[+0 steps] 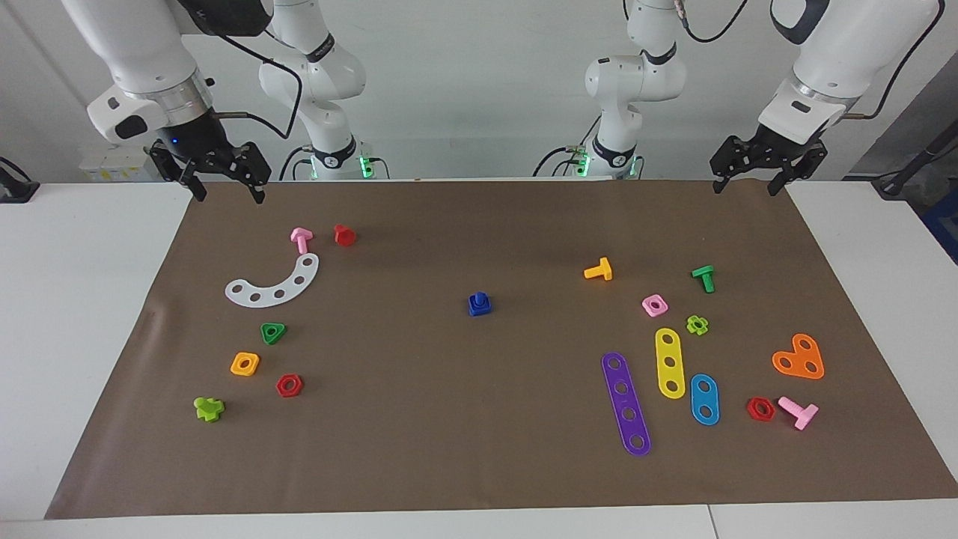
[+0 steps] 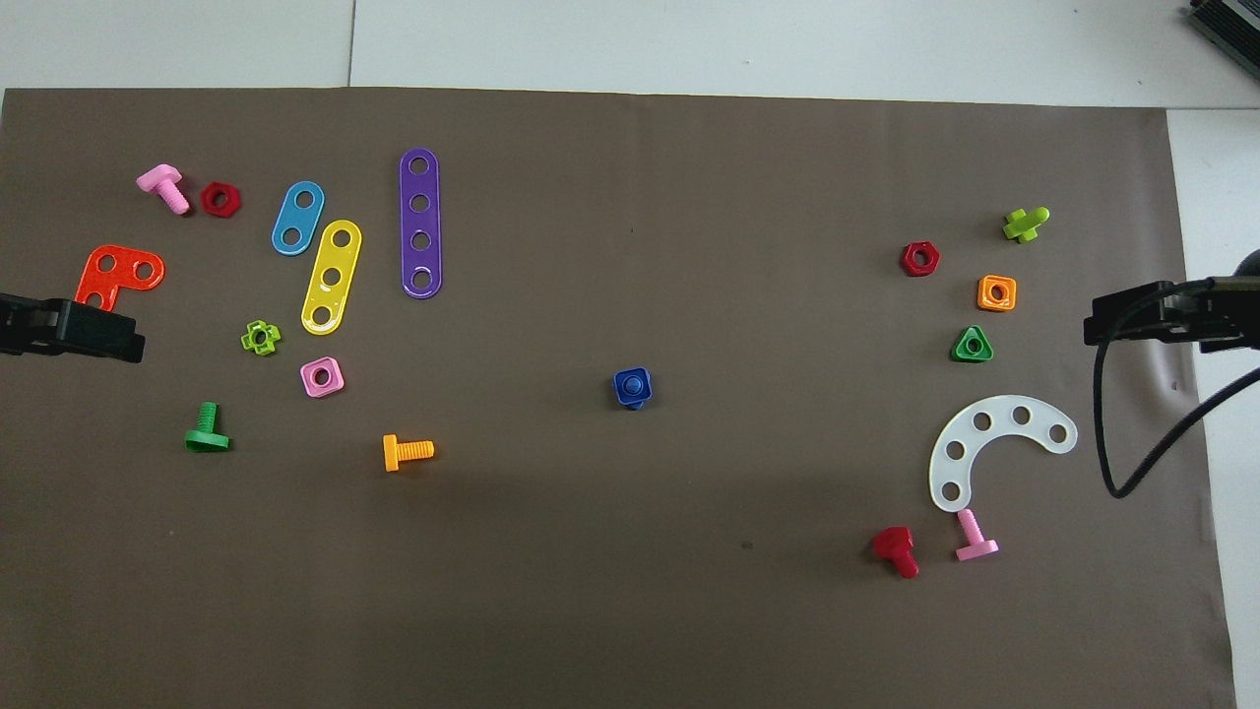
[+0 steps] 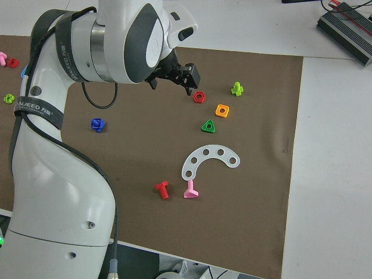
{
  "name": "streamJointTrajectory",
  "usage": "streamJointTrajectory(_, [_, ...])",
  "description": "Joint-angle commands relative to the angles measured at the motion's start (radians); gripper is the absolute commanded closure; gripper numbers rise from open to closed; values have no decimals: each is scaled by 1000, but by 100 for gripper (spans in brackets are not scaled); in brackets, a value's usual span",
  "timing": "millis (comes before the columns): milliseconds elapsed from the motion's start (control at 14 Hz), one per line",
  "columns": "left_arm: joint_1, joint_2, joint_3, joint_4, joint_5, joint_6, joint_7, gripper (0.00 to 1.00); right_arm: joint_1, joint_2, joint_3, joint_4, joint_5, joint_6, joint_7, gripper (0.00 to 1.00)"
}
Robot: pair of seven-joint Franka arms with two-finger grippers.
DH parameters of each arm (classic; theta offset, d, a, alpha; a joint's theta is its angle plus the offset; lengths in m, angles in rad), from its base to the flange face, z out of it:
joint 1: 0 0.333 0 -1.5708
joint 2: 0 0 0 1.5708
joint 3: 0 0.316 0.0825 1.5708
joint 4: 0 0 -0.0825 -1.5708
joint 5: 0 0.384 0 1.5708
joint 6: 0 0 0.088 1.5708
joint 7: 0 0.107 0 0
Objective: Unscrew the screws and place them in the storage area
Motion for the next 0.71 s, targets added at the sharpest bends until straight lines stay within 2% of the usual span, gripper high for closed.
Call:
streamJointTrajectory(0, [-46,-17,-4,-32,7,49,-41,0,0,-22,-1,-21,4,-5,-26,0])
streamJointTrajectory(214, [-118,-8,-4,-40,7,74,-124,0,0,-22,-1,-21,3,-5,-26,0])
streamJointTrajectory(643, [-310,21,-4,-104,5,205,-314,1,0,-22,-1,-21,3,-5,-26,0])
